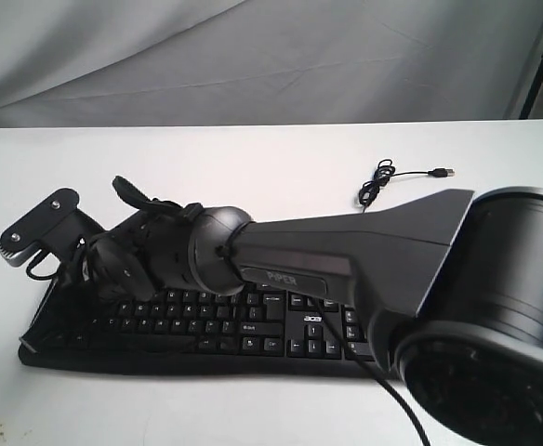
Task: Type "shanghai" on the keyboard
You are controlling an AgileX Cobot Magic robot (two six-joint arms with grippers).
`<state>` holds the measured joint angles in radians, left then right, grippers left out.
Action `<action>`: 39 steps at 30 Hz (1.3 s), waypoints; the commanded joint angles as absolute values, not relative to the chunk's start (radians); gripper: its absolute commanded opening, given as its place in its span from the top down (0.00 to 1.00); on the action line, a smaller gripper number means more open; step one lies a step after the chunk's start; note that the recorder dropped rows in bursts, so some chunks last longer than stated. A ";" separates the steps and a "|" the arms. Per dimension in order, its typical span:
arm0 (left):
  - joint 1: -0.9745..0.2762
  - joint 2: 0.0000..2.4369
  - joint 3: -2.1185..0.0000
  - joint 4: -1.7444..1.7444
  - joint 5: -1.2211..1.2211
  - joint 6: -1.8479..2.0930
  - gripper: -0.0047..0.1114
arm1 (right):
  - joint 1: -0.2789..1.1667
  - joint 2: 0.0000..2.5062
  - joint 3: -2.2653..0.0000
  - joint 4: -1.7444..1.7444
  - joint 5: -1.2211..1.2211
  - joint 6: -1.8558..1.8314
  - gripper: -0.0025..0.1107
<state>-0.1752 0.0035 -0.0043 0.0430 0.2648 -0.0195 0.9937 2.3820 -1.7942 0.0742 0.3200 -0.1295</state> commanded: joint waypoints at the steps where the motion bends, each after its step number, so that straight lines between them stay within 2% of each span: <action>1: -0.181 0.000 0.000 0.048 0.259 -0.022 0.96 | 0.988 2.380 -1.800 0.066 0.314 -0.124 0.98; 25: -0.181 0.000 0.000 0.048 0.259 -0.022 0.96 | 0.988 2.415 -1.800 0.082 0.293 -0.127 0.98; 33: -0.181 0.000 0.000 0.048 0.259 -0.022 0.96 | 0.988 2.355 -1.793 0.052 0.324 -0.123 0.98; 39: -0.181 0.000 0.000 0.048 0.259 -0.022 0.96 | 0.952 2.222 -1.572 0.043 0.217 -0.114 0.98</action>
<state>-0.1752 0.0035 -0.0043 0.0430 0.2648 -0.0195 0.9805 2.2805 -1.6485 0.0526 0.2586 -0.1229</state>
